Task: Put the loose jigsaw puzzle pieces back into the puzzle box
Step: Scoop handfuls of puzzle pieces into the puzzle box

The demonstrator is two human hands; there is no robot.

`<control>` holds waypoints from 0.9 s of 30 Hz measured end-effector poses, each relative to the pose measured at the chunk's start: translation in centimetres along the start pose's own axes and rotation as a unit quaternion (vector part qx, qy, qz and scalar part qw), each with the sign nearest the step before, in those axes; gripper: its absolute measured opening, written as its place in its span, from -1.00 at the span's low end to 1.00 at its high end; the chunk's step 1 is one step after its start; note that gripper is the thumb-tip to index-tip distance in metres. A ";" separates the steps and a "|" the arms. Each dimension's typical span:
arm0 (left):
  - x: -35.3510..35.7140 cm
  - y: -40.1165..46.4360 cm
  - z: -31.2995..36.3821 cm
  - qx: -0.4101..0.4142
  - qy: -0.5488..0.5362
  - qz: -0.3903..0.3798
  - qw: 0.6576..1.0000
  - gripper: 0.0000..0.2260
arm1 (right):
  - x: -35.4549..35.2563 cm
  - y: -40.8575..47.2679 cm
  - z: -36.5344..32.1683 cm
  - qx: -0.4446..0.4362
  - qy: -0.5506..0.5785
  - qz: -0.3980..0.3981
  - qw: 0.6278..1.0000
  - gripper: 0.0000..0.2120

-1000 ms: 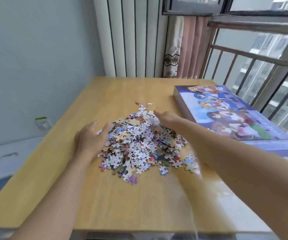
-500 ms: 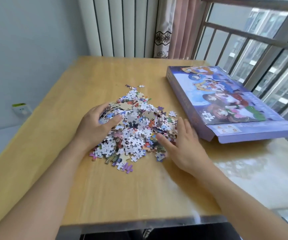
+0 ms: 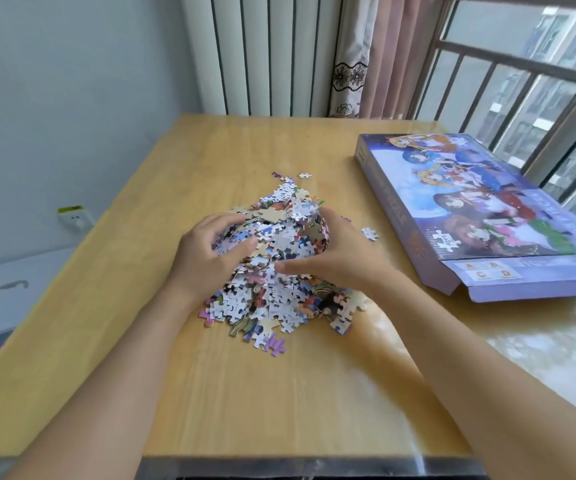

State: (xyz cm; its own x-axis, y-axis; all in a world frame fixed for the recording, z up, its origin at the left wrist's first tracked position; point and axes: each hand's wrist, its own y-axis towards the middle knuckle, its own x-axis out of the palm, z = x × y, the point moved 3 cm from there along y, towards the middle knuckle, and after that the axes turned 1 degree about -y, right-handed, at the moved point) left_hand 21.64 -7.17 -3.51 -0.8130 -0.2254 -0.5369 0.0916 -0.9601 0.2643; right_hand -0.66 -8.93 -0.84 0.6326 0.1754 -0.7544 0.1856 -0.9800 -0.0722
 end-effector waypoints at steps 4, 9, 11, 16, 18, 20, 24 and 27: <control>0.7 -0.3 0.8 0.046 0.016 -0.042 0.998 -0.52 | -0.9 0.7 0.6 0.055 0.062 0.029 0.996 -0.07; 1.3 -0.1 1.5 0.072 0.057 -0.051 0.994 -0.42 | -0.9 2.1 -0.1 0.092 0.082 0.021 0.992 -0.22; 1.3 -0.1 1.6 0.078 0.055 -0.045 0.994 -0.40 | -1.1 2.6 -0.5 0.101 0.097 -0.010 0.990 -0.35; 1.2 -0.1 1.6 0.076 0.043 -0.036 0.996 -0.35 | -0.8 3.3 -1.5 0.114 0.109 -0.051 0.986 -0.35; 1.2 -0.1 1.7 0.078 0.040 -0.029 0.996 -0.34 | -0.4 3.3 -1.8 0.116 0.104 -0.053 0.986 -0.30; 1.1 -0.1 1.6 0.078 0.024 -0.026 0.996 -0.32 | 0.0 3.5 -2.3 0.108 0.111 -0.064 0.986 -0.27; 1.2 -0.2 1.9 0.087 0.002 -0.022 0.996 -0.32 | 0.3 3.8 -2.6 0.118 0.146 -0.069 0.980 -0.31; 1.4 -0.2 2.0 0.096 0.005 -0.022 0.995 -0.33 | 0.7 3.9 -2.4 0.142 0.242 -0.085 0.956 -0.15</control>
State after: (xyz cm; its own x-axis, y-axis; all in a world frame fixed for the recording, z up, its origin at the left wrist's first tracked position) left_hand 19.33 -6.99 -2.70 -0.8076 -0.1864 -0.5594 -0.0559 -0.9202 0.3874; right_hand 2.35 -12.44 -0.06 0.8982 0.2896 -0.3307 0.1482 -0.9077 -0.3925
